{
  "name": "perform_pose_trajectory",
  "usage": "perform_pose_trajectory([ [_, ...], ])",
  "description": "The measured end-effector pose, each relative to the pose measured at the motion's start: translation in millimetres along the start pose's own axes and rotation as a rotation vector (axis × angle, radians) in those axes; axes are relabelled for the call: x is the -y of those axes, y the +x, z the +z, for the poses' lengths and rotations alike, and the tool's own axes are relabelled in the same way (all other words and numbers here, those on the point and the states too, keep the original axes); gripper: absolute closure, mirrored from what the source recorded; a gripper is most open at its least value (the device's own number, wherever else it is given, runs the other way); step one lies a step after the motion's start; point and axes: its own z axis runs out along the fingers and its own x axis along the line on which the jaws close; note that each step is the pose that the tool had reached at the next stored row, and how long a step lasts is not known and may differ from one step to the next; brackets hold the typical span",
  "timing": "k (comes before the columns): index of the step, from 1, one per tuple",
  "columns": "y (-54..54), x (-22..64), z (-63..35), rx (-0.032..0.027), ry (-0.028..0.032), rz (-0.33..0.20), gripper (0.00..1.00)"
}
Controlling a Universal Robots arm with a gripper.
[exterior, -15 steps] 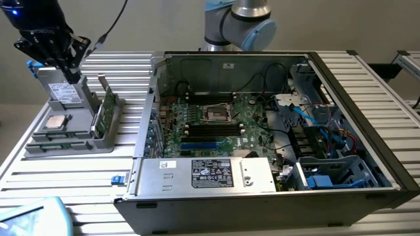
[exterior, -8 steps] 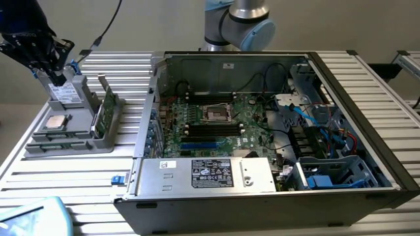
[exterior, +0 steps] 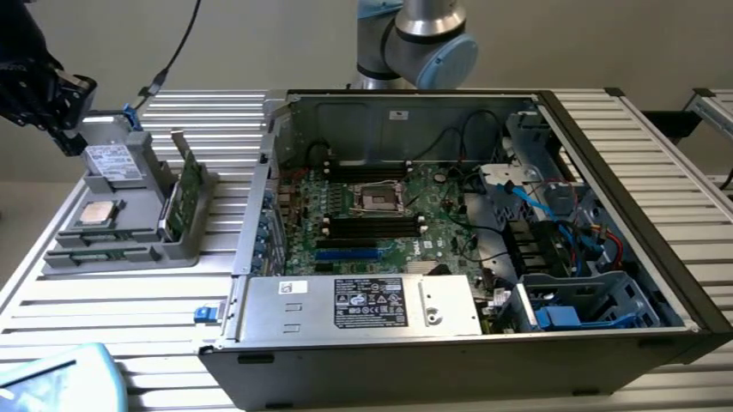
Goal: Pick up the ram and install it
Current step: 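Reach for the ram, then pick up the ram and move it above insertion slot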
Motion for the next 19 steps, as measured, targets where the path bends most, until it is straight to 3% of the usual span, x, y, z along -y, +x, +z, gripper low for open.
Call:
perform_pose_trajectory([
  [1,3.2,0.6,0.4,-0.0025,0.0003,0.000,0.89],
  [19,3.7,1.3,2.0,-0.0033,-0.0013,-0.014,0.89],
])
